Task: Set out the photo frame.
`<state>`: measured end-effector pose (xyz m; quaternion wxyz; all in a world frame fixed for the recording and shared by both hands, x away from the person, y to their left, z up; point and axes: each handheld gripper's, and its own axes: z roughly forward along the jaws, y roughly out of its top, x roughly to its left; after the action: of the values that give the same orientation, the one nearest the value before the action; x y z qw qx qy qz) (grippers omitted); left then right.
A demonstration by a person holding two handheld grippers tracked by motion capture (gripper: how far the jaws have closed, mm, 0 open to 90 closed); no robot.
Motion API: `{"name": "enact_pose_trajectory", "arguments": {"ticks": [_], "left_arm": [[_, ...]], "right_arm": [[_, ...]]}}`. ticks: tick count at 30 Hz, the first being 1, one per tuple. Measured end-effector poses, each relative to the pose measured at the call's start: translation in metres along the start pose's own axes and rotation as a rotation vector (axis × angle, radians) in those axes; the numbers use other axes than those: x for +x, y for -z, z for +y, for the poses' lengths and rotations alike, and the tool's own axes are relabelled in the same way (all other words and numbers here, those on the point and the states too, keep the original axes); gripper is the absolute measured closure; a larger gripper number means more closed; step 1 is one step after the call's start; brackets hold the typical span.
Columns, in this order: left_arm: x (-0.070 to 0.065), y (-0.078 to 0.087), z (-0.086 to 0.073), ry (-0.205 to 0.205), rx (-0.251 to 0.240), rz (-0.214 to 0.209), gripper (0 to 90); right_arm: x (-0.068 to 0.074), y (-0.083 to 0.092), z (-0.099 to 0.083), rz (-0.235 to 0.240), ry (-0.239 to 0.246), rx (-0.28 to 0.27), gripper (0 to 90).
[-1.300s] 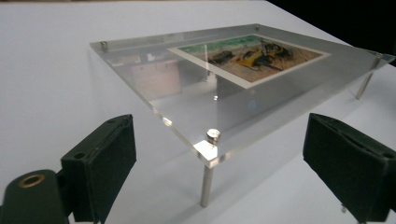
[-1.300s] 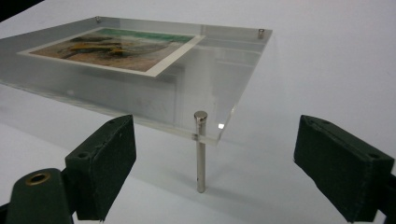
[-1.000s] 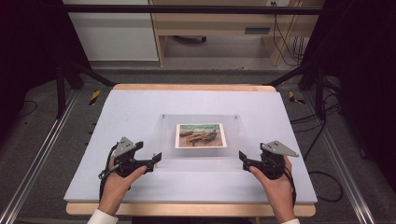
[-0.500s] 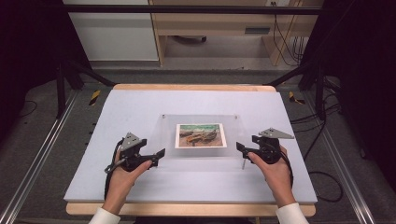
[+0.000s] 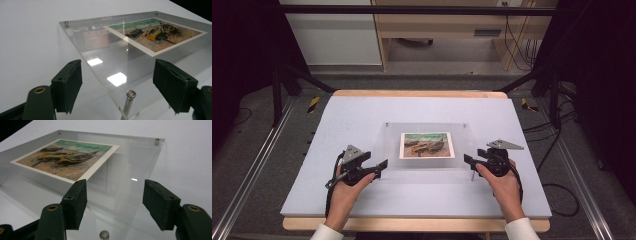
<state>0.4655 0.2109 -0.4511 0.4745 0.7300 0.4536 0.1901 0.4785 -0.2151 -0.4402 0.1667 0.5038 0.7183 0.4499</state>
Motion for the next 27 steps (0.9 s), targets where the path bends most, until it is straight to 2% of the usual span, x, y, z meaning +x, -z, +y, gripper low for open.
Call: {"name": "enact_pose_trajectory", "arguments": {"ticks": [10, 12, 18, 20, 21, 22, 27], "left_arm": [[0.000, -0.001, -0.001, 0.022, 0.001, -0.012, 24.9], [0.001, -0.001, -0.002, 0.038, 0.003, -0.023, 24.9], [0.002, -0.002, -0.002, 0.055, 0.006, -0.037, 24.8], [0.003, -0.003, -0.003, 0.081, 0.010, -0.060, 24.4], [0.003, -0.003, -0.003, 0.081, 0.010, -0.060, 24.2], [0.003, -0.004, -0.004, 0.099, 0.013, -0.086, 23.9], [0.003, -0.005, -0.005, 0.118, 0.014, -0.103, 23.1]], "right_arm": [[-0.001, -0.001, -0.005, 0.001, -0.001, 0.019, 37.6], [0.000, -0.002, -0.006, 0.012, -0.023, 0.021, 36.9], [-0.001, -0.002, -0.008, 0.016, -0.044, 0.015, 36.8], [-0.003, -0.002, -0.009, 0.031, -0.063, 0.015, 35.3], [-0.003, -0.002, -0.009, 0.031, -0.063, 0.015, 35.3], [-0.004, -0.002, -0.009, 0.043, -0.078, 0.020, 33.8], [-0.005, -0.002, -0.010, 0.059, -0.104, 0.026, 32.2]]}}
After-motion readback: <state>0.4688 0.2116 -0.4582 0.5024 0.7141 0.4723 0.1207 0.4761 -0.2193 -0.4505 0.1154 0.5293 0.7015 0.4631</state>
